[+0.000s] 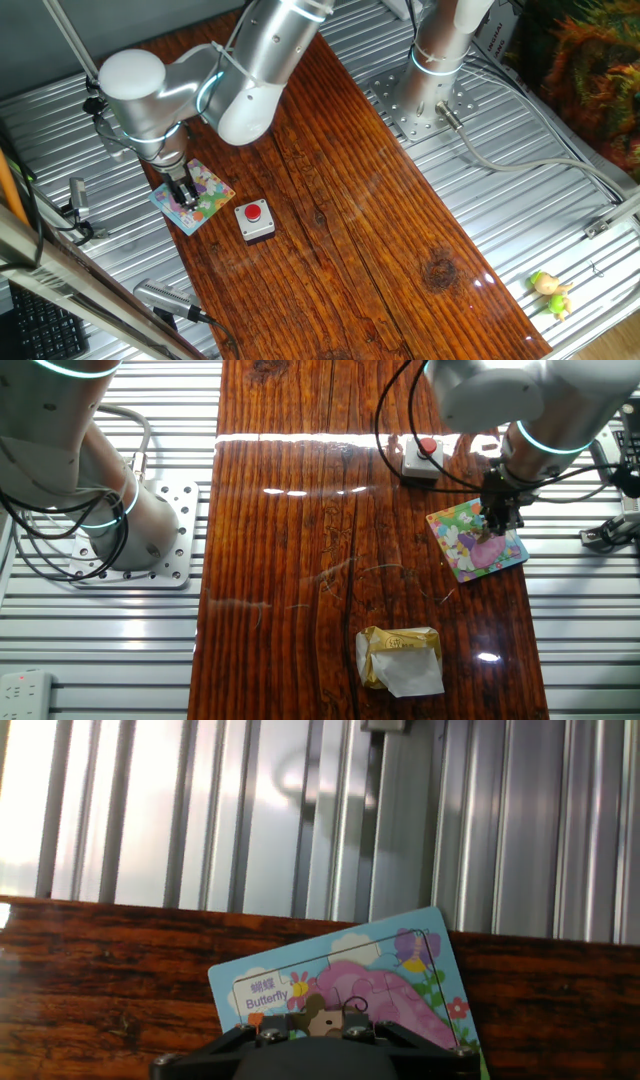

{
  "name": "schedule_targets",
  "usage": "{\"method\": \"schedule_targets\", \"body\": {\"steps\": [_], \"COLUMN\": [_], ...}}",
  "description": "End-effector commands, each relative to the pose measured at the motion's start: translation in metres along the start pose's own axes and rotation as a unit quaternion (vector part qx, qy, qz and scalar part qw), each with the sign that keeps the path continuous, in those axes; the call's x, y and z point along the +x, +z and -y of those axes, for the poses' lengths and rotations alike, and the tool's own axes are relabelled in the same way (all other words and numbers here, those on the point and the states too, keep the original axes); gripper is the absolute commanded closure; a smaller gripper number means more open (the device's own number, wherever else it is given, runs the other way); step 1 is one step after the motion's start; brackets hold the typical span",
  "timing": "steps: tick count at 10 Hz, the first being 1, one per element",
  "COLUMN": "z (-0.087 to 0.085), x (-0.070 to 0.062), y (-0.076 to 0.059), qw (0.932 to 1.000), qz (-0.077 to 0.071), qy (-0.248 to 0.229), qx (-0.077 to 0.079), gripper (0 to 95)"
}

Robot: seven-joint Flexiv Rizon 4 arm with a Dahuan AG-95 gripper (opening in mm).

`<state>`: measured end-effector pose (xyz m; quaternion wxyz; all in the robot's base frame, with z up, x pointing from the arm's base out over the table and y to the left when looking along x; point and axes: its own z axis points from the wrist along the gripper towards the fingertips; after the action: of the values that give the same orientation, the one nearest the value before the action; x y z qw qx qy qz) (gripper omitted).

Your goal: Assemble one piece of a puzzle

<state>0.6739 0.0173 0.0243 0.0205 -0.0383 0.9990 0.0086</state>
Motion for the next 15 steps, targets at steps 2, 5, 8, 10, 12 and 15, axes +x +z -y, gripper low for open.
{"method": "schedule_targets", "body": {"steps": [2, 5, 8, 10, 12, 15], "z": [0.0003, 0.0004, 0.0005, 0.0005, 0.0008, 0.0031], "x": [0.0009, 0.0009, 0.0008, 0.0008, 0.0006, 0.0014], "y": [-0.0008, -0.0009, -0.0004, -0.0003, 0.0014, 0.0072], "qw": [0.9986, 0.9944, 0.9905, 0.9881, 0.9861, 0.9860], "qz": [0.002, 0.003, 0.004, 0.005, 0.005, 0.004], "qy": [0.053, 0.105, 0.137, 0.154, 0.166, 0.166], "qx": [-0.004, -0.009, -0.002, 0.002, 0.006, 0.018], "gripper": [95.0, 95.0, 95.0, 95.0, 95.0, 95.0]}}
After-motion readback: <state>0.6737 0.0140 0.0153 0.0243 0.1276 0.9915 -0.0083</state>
